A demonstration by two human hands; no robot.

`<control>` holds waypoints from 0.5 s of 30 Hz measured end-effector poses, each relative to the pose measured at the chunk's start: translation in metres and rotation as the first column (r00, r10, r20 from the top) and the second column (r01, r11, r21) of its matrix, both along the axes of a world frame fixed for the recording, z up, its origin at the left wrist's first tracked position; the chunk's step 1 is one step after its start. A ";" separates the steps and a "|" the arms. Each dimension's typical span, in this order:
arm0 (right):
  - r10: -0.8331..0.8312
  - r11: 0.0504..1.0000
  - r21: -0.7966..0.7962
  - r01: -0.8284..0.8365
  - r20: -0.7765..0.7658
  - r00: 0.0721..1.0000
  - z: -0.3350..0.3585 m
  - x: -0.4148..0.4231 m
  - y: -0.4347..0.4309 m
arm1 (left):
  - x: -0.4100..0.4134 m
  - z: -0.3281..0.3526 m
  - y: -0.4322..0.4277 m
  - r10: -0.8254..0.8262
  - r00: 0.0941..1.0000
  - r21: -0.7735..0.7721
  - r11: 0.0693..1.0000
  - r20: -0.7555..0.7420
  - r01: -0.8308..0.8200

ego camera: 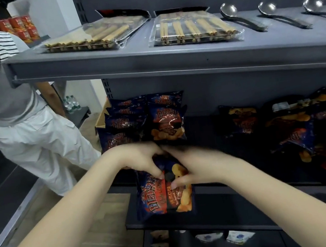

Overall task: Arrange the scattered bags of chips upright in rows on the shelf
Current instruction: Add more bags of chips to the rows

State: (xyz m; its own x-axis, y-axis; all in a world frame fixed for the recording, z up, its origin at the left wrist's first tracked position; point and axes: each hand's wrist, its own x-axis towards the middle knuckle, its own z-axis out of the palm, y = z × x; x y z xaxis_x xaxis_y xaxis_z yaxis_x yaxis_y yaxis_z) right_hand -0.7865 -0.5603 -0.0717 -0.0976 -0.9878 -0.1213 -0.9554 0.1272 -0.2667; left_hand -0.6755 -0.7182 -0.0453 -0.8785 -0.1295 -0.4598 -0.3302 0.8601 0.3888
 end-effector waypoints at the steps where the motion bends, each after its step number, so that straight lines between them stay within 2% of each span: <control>1: -0.020 1.000 0.008 0.020 -0.018 1.000 -0.007 0.004 0.000 | 0.001 -0.002 0.002 -0.004 1.000 -0.018 1.000 0.011 0.004; 5: 0.000 0.995 -0.098 -0.024 -0.242 0.970 -0.028 0.012 0.002 | 0.007 -0.013 0.004 0.041 0.999 -0.077 0.996 0.004 -0.041; 8: -0.006 0.985 -0.165 -0.053 -0.337 0.942 -0.031 0.008 0.005 | 0.011 -0.017 0.001 0.125 0.986 -0.168 0.975 -0.112 -0.142; 11: -0.065 0.973 -0.233 -0.002 -0.278 0.958 -0.028 -0.008 0.009 | 0.019 -0.022 -0.008 0.154 0.922 -0.143 0.966 -0.354 -0.216; 13: -0.128 0.955 -0.287 0.080 -0.153 0.980 -0.024 -0.021 0.012 | 0.025 -0.022 -0.012 0.219 0.839 0.002 0.968 -0.499 -0.251; 15: -0.228 0.929 -0.289 0.231 0.043 0.973 -0.020 -0.033 0.013 | 0.030 -0.029 -0.015 0.353 0.737 0.188 0.935 -0.577 -0.300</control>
